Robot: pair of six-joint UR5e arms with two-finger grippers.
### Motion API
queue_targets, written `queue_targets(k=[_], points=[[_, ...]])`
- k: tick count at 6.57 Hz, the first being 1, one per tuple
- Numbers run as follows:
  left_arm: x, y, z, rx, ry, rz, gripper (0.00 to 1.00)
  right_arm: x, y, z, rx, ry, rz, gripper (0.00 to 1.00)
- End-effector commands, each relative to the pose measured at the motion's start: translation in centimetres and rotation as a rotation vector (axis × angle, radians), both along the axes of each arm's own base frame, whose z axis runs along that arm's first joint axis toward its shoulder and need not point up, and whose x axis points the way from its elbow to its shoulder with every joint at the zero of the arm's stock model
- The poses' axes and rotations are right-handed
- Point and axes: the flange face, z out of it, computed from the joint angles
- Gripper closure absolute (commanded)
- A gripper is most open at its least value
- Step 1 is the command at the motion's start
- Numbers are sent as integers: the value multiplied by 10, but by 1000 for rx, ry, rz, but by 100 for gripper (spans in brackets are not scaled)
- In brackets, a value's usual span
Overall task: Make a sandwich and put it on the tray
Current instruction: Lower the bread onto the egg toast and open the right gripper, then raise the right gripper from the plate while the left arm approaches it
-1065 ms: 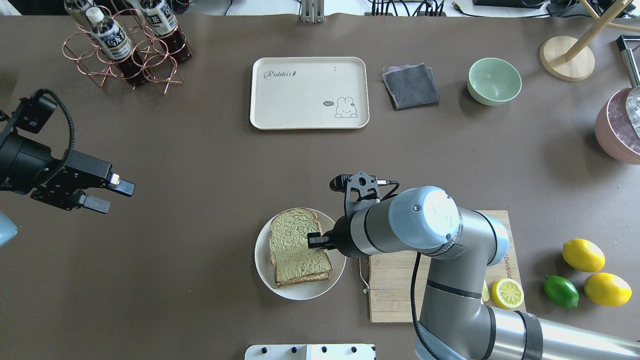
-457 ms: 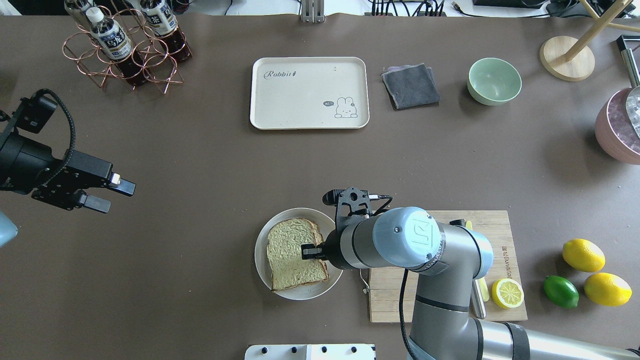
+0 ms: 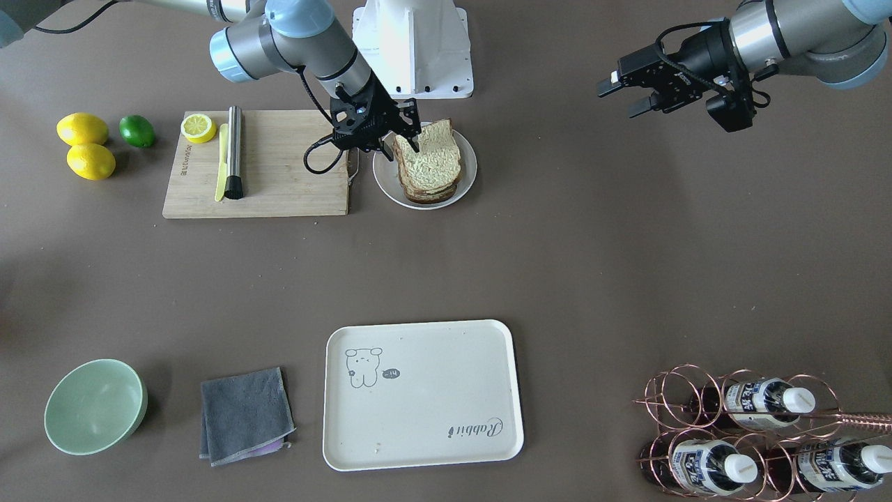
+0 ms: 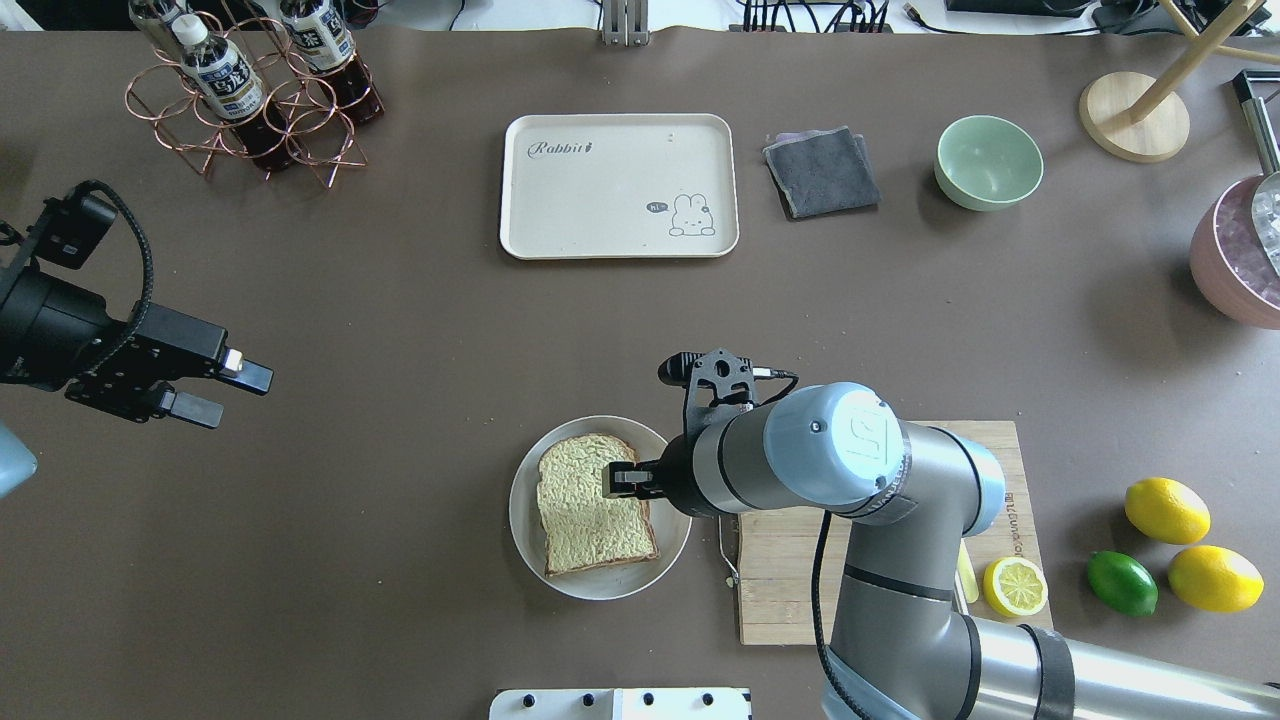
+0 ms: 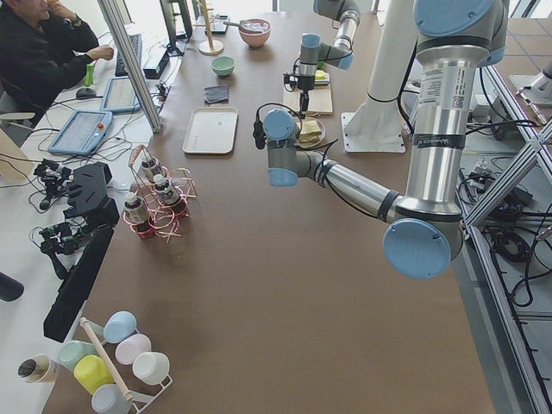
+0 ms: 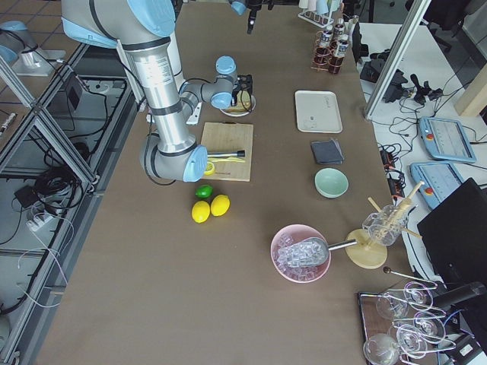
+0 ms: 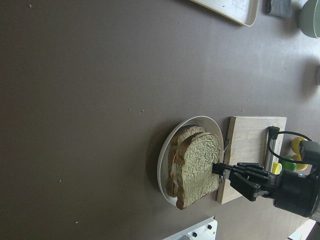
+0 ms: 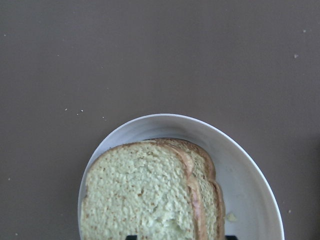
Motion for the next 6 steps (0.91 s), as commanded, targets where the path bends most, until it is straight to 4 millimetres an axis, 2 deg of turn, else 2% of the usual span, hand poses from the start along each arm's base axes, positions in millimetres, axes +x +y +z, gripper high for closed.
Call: queue_targets(k=[1,2,4,5,6], points=[[5,1,1,0,-2,8,2,45,-7,-18,-16,-63,-44,0],[8,1,5,-6,-6,14,2,90,-25,-20,-43,-100,-95,0],[18,-1,17,-26,-25,18,3,155,-69,-25,-91,-145,-169,0],[30,2,17,-15,-28,-6,3,174,-81,-26,-99,-156,-174,0],[47,14,28,76,-38,6,3,191,-93,-27,-98,-164,-175,0]])
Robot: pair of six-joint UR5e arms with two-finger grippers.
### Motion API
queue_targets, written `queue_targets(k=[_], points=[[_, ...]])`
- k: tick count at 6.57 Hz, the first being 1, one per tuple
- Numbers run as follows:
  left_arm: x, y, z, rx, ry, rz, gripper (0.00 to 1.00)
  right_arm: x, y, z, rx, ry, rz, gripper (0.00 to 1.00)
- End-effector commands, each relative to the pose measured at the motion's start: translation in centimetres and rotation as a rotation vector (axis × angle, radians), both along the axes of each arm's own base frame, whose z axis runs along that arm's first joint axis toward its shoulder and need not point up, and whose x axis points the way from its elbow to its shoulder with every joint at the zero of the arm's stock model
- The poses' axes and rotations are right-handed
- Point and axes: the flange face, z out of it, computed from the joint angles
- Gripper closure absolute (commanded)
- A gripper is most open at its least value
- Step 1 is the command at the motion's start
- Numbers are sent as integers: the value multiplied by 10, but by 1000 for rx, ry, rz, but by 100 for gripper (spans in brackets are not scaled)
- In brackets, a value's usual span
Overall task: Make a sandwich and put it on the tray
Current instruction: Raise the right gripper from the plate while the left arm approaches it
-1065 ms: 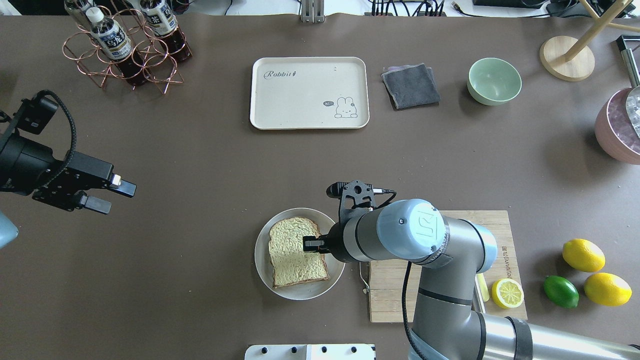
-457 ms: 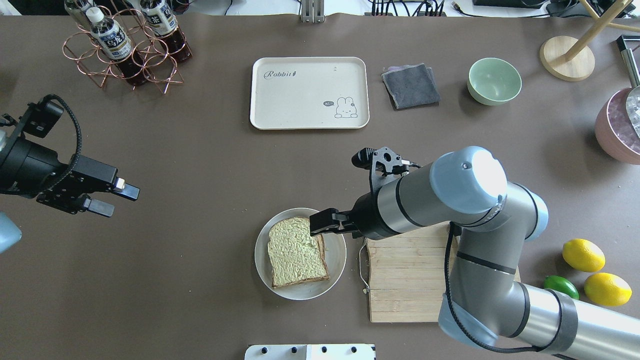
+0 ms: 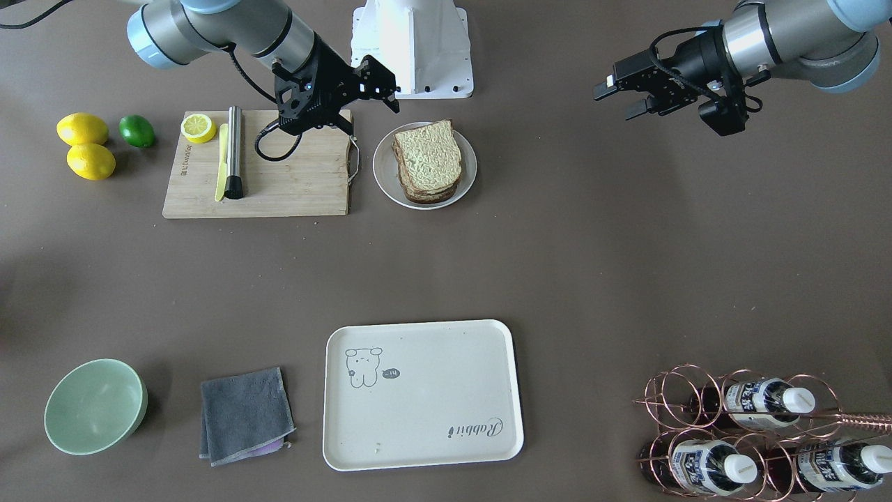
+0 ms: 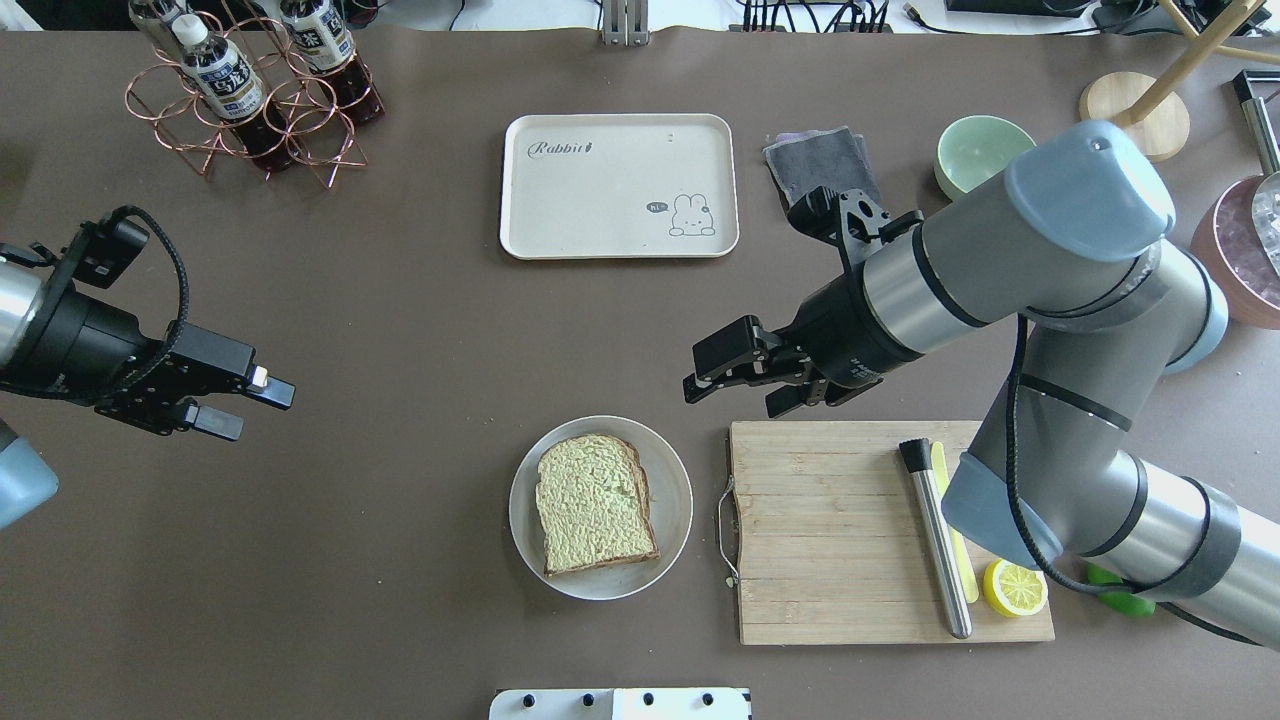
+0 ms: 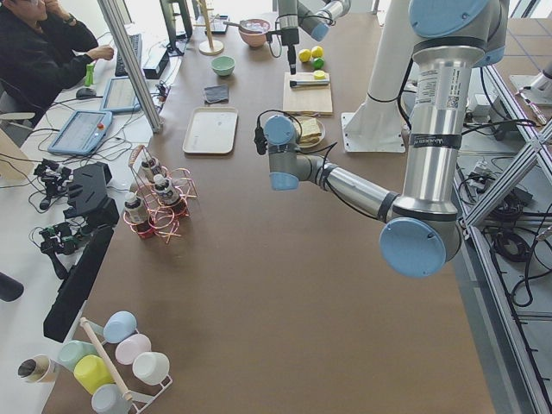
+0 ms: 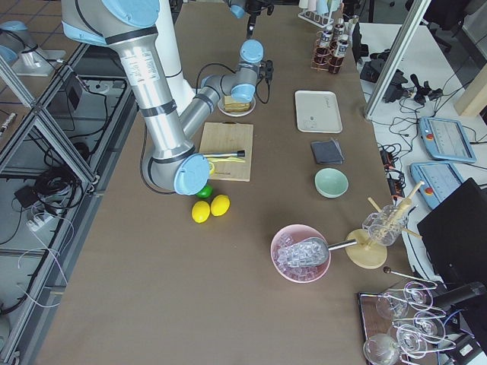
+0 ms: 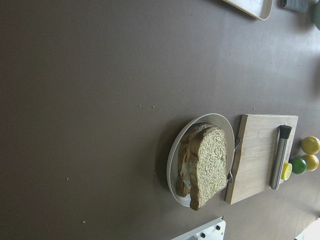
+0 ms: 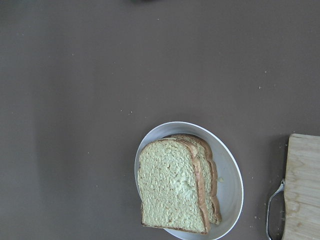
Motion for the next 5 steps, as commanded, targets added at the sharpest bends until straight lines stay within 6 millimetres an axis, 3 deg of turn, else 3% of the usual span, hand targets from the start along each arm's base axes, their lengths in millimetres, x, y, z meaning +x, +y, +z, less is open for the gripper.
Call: queue_targets(k=[1,3,4,5], points=[[20,20,38,119,-59,-47,3,37,-25,2,23,-19,-16,0],[67,44,40,155,-86,-97,3,69,-42,14,41,-27,-34,0],[85,54,38,168,-91,-116,11,73,-43,19,37,-22,-30,0],[103,64,32,179,-86,-118,12,74,-44,21,34,-20,-26,0]])
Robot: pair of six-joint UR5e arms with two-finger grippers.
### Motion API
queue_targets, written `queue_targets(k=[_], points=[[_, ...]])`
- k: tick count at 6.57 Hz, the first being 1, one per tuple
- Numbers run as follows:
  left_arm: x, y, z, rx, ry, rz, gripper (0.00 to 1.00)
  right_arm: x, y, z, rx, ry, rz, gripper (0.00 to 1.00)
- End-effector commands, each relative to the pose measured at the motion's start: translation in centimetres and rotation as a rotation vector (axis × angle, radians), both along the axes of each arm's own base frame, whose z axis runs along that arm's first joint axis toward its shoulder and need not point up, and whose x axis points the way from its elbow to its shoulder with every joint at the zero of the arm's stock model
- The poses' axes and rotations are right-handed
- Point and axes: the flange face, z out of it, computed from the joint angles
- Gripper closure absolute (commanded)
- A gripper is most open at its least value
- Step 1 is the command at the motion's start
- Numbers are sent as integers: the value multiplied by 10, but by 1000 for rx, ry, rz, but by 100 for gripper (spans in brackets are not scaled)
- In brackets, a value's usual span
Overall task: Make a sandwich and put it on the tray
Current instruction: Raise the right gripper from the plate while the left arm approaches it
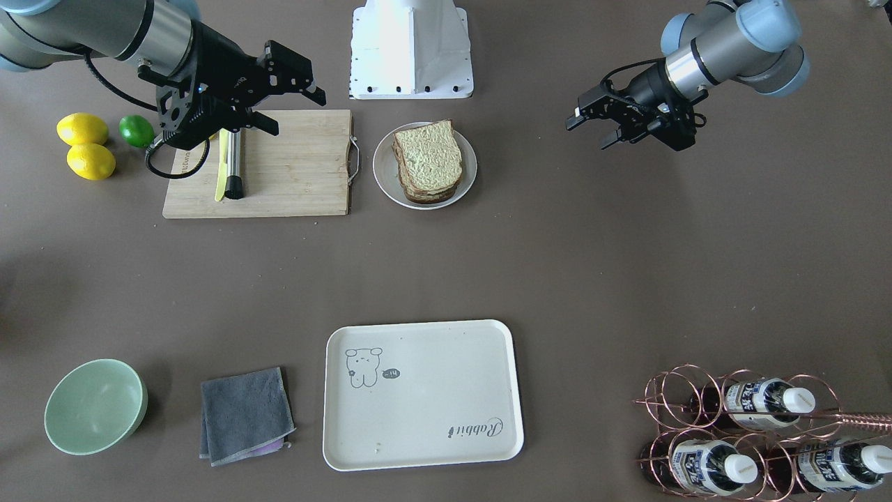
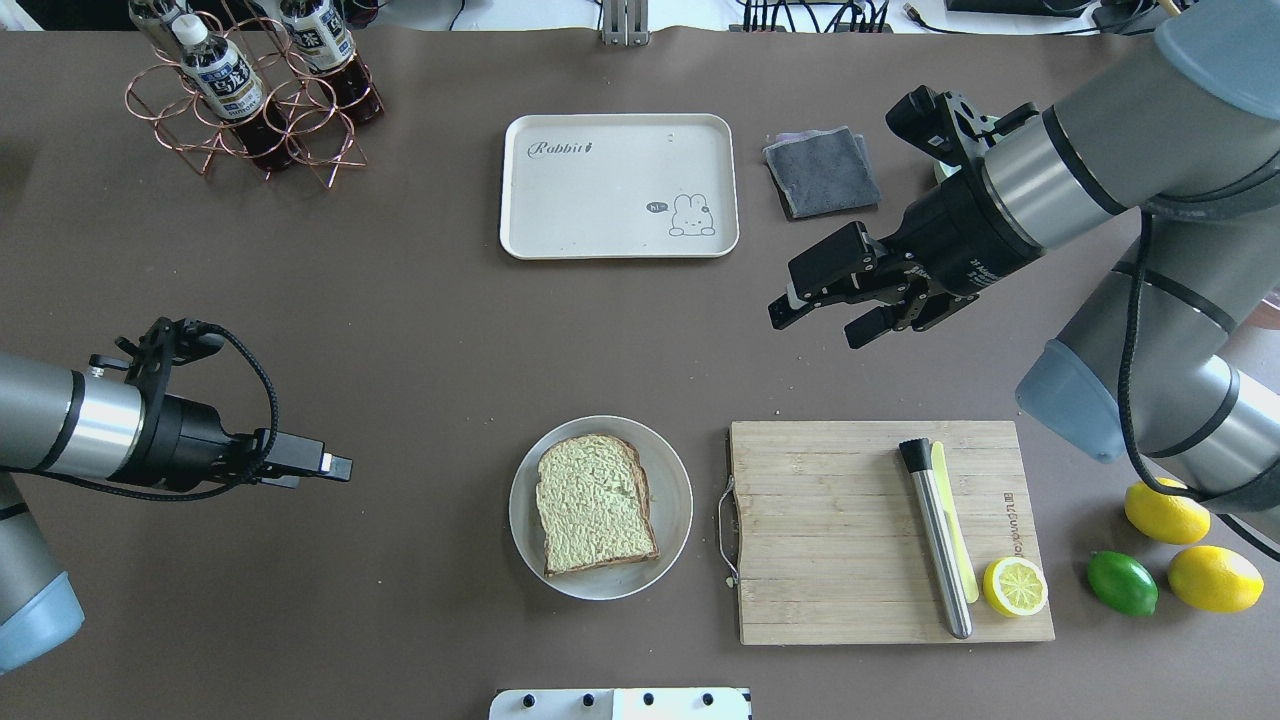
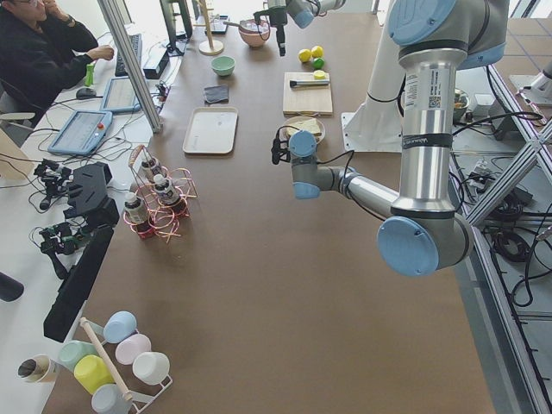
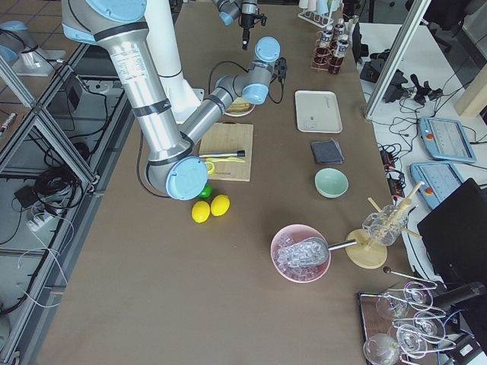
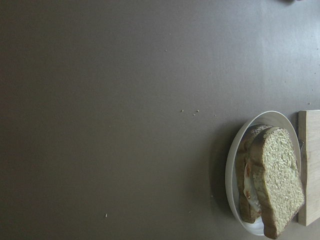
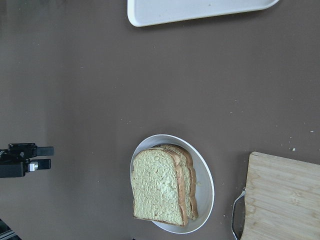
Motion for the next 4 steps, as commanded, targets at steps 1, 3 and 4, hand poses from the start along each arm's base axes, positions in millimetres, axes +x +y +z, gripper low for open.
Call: queue_targets(k=[1,3,4], points=[[35,15,-18,26,20,0,18,4,-2,6,-2,5,3,0],[91,23,-68,-16,16,-42,23,4,-3,8,-5,9,9,0],[113,20,-99,-50,-8,-75,28,2,-4,9,-7,14,13,0]])
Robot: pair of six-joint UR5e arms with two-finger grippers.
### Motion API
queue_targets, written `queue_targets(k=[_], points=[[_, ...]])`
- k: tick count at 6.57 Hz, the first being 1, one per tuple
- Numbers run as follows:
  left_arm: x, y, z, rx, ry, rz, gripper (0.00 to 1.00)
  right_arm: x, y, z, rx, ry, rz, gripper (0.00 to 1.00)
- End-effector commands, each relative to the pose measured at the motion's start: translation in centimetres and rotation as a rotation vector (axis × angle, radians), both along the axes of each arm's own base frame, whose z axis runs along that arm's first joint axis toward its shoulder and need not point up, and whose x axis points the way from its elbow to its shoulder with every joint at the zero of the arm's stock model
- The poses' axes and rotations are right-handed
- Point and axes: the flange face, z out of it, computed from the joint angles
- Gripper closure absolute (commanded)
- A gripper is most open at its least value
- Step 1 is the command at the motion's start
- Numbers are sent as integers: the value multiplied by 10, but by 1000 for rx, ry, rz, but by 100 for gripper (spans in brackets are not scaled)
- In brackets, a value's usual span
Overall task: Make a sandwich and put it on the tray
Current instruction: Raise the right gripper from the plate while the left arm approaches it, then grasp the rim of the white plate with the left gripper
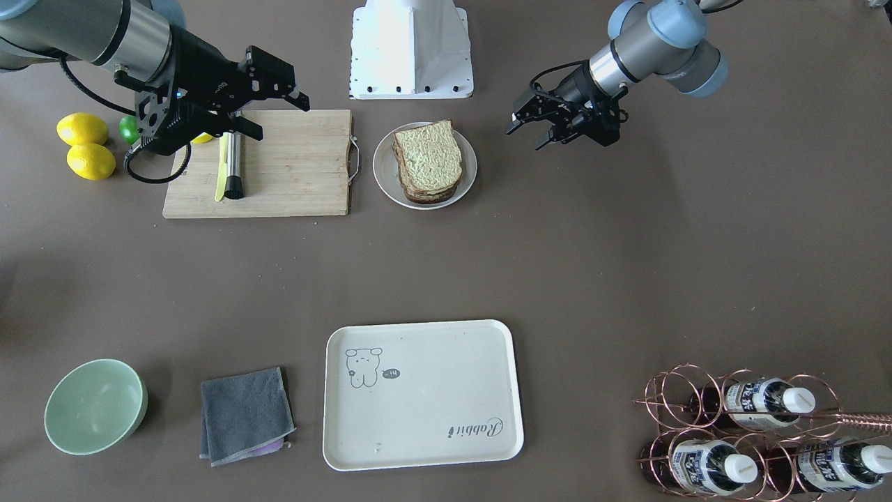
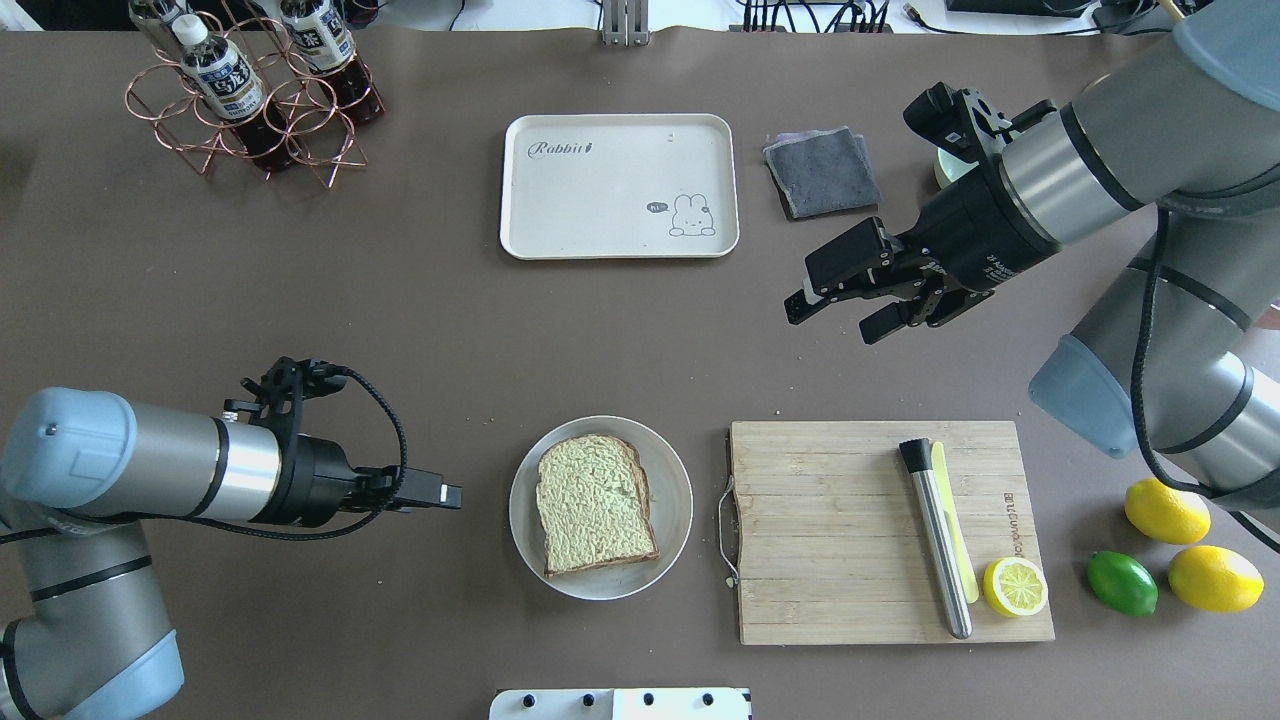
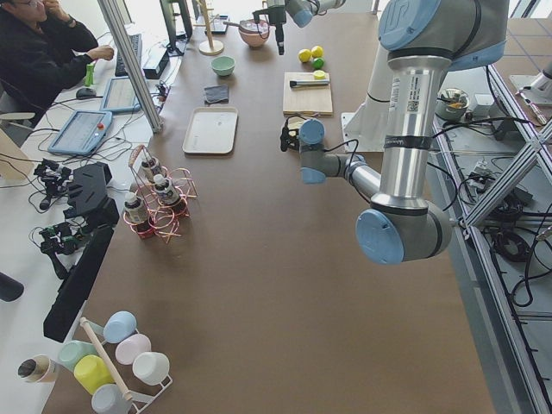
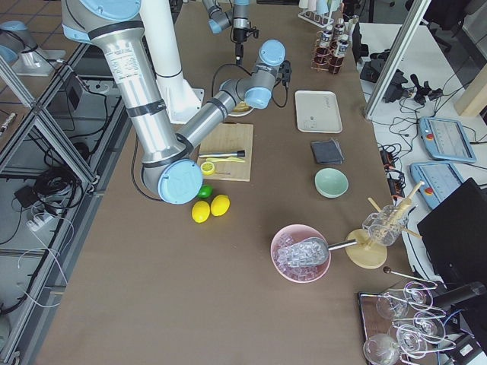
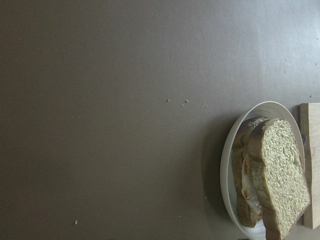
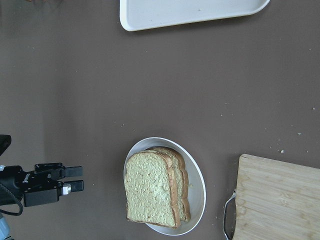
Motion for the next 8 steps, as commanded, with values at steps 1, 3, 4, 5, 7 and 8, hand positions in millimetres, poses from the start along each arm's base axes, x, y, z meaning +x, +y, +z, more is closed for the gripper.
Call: queue_targets(k=[1,3,4,5,7,8], points=[[40,2,-47,-44,-43,-47,37,-3,-4,5,-7,10,6,0],[48,4,-41,-48,-69,-50,50,-7,-7,10,-3,17,3,0],[53,3,-32,-55,-88,-49,55,-9,-8,11,1,18,0,0],[59,1,-24,-61,-107,-52,55,-10,-9,13,0,20,0,0],[73,14,-19,-58,-121,-42,55,-10,-9,13,0,20,0,0],[86,30,-18,-45,-127,-48,55,-10,-9,13,0,20,0,0]])
